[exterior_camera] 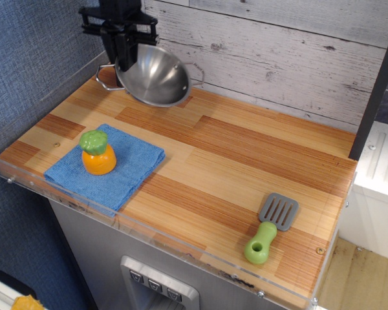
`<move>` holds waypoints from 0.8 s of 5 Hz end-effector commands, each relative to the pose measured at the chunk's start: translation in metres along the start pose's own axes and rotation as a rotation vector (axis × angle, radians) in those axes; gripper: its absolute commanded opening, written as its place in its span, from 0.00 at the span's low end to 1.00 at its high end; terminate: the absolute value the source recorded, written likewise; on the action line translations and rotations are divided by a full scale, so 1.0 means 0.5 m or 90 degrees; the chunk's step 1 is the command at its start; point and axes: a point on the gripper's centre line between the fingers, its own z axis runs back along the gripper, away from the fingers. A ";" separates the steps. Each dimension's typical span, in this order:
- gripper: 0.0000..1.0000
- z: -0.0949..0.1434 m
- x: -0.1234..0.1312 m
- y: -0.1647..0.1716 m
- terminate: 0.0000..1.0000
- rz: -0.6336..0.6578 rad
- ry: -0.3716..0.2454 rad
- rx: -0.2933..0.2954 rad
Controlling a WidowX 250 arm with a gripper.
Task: Put the bowl above the napkin with the dish.
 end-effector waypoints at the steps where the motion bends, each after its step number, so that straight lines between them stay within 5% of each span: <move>1: 0.00 -0.023 -0.015 0.032 0.00 0.011 0.010 0.024; 3: 0.00 -0.075 -0.027 0.042 0.00 0.025 0.054 0.024; 4: 1.00 -0.069 -0.030 0.039 0.00 0.022 0.051 0.037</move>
